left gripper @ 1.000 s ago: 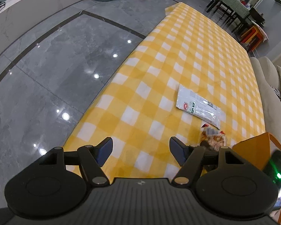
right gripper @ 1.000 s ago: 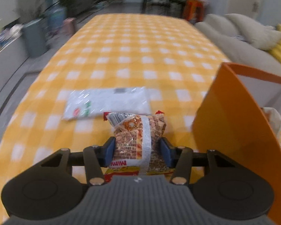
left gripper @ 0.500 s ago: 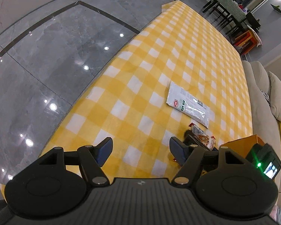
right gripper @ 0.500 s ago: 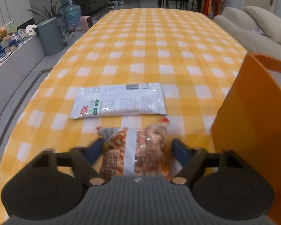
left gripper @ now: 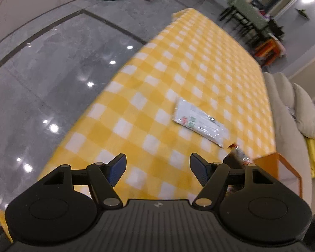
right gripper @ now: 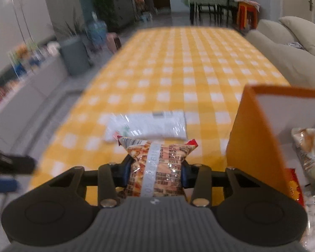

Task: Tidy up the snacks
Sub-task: 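Lift the peanut bag with the right tool while the left tool grasps the white packet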

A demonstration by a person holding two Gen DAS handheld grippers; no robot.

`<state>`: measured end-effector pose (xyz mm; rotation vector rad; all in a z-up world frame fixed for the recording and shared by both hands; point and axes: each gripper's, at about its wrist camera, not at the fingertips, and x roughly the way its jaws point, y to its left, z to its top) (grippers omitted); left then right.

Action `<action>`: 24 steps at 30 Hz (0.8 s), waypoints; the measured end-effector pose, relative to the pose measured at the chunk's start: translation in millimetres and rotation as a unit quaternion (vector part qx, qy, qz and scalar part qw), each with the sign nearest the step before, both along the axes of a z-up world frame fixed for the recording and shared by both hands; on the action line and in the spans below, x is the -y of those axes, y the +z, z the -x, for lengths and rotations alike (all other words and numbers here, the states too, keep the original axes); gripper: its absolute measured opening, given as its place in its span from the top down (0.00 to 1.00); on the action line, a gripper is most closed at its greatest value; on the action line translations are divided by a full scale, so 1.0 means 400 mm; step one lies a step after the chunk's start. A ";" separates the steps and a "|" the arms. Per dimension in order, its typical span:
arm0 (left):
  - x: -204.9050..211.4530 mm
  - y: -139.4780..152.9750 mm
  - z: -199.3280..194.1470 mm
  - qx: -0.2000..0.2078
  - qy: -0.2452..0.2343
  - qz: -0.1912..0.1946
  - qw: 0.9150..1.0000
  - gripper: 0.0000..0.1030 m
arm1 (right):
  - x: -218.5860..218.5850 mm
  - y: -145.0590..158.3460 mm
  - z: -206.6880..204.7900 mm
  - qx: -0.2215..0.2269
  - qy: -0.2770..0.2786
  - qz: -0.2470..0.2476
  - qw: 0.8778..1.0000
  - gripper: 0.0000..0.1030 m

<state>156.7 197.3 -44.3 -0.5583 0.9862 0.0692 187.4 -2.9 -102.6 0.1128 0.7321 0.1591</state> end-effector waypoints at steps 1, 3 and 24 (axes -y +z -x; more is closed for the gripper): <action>0.013 0.003 0.005 0.007 -0.012 -0.001 1.000 0.21 | 0.011 0.024 0.013 0.009 0.004 -0.013 1.000 0.60; 0.039 0.008 0.016 0.023 -0.030 -0.014 0.999 0.21 | 0.037 0.077 0.043 0.032 0.011 -0.033 0.999 0.60; 0.245 -0.073 -0.220 0.096 -0.370 -0.213 0.899 0.15 | 0.475 0.182 0.052 0.063 0.068 0.014 0.996 0.60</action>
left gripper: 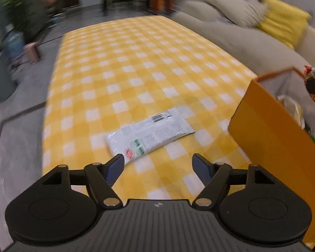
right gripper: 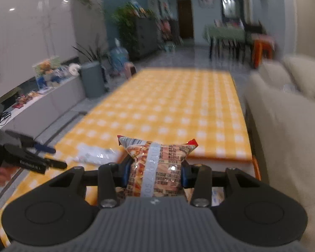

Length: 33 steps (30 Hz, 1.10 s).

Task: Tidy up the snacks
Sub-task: 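Lift the peanut bag with the right tool while the left tool grasps the white packet, then lower the peanut bag into the box with the right tool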

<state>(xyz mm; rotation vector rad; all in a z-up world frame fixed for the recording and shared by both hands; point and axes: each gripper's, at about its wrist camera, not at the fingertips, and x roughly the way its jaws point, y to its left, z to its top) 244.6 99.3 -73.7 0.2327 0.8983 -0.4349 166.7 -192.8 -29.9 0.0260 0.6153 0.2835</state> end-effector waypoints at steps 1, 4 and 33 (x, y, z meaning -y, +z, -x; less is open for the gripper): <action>0.009 -0.014 -0.020 -0.002 -0.015 -0.006 1.000 0.15 | 0.007 -0.012 -0.009 -0.013 -0.001 -0.001 1.000 0.60; 0.031 -0.043 -0.068 0.003 -0.048 -0.020 0.999 0.14 | 0.030 -0.037 -0.034 -0.033 -0.001 -0.006 0.999 0.60; 0.043 -0.106 -0.114 -0.102 0.093 -0.032 0.990 0.37 | 0.033 -0.083 -0.051 -0.064 -0.011 -0.007 0.998 0.59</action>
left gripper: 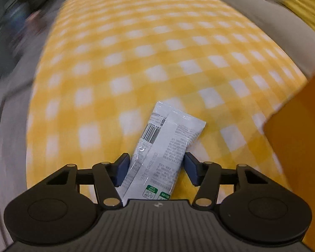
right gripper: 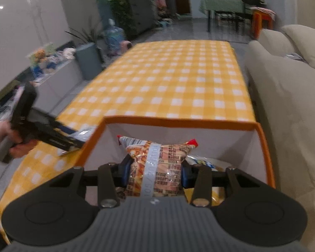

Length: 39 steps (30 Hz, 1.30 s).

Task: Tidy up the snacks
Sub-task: 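Lower the peanut bag into the box with the right tool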

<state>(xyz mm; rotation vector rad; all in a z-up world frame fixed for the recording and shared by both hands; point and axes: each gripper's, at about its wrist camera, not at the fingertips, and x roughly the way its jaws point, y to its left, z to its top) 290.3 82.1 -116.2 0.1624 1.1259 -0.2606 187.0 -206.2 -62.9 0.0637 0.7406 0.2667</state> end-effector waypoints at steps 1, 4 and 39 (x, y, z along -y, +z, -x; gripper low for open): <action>-0.011 0.001 0.011 -0.006 0.026 0.013 1.000 0.37 | 0.002 0.000 0.002 -0.004 -0.010 0.002 1.000 0.59; -0.041 0.008 0.052 -0.021 0.093 0.045 0.994 0.38 | 0.009 -0.002 0.007 -0.020 -0.026 -0.007 0.999 0.59; 0.085 0.219 0.326 0.093 0.179 0.226 0.953 0.41 | 0.091 -0.027 0.050 -0.082 -0.193 -0.155 0.966 0.59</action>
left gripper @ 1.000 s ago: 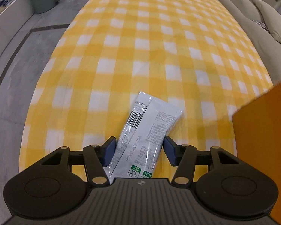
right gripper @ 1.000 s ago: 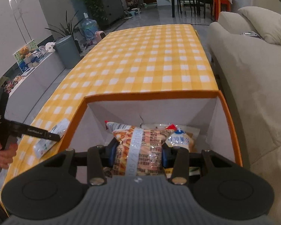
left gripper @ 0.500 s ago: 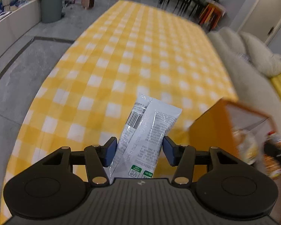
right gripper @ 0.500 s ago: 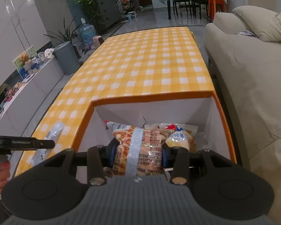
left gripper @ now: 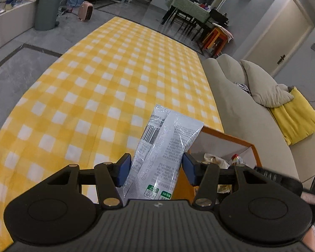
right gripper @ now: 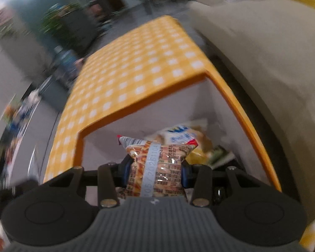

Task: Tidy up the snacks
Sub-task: 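Lower the peanut bag into the box with the right tool, then lower the white packet into the box and open the left tool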

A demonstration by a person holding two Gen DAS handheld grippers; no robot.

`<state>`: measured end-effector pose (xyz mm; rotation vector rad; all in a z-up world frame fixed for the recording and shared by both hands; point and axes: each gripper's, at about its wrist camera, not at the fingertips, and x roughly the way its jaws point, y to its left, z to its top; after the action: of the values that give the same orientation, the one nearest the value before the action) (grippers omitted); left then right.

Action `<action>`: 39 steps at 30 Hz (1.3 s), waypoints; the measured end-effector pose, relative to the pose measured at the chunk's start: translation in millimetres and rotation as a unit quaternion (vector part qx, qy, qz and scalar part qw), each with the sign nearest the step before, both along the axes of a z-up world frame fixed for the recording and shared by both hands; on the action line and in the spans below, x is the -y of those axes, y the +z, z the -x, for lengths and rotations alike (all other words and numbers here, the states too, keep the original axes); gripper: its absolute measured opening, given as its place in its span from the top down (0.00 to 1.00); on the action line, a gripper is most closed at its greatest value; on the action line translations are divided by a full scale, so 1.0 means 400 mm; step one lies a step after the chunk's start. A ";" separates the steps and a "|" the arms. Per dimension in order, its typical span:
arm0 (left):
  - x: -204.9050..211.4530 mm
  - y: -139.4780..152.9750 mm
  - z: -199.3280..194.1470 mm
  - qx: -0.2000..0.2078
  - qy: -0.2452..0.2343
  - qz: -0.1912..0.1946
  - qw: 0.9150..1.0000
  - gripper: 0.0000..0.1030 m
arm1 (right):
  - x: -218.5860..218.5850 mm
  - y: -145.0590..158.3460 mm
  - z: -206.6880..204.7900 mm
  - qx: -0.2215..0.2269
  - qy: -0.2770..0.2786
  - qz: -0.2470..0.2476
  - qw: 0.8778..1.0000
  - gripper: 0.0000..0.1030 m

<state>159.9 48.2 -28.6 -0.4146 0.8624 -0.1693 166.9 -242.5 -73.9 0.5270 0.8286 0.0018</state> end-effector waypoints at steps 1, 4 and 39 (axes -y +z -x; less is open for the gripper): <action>0.001 -0.002 0.005 -0.004 -0.003 0.004 1.000 0.41 | 0.009 -0.009 -0.001 -0.003 -0.025 -0.015 1.000 0.59; -0.001 -0.008 0.013 -0.006 -0.016 -0.007 1.000 0.41 | 0.009 -0.028 -0.015 -0.016 -0.075 -0.063 0.995 0.59; -0.125 0.006 0.019 -0.006 -0.007 -0.015 1.000 0.41 | -0.163 -0.090 -0.175 -0.088 0.077 0.020 0.993 0.26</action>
<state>152.2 98.2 -26.1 -0.3817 0.8790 -0.1666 236.8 -177.2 -109.7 0.4279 1.0389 0.0820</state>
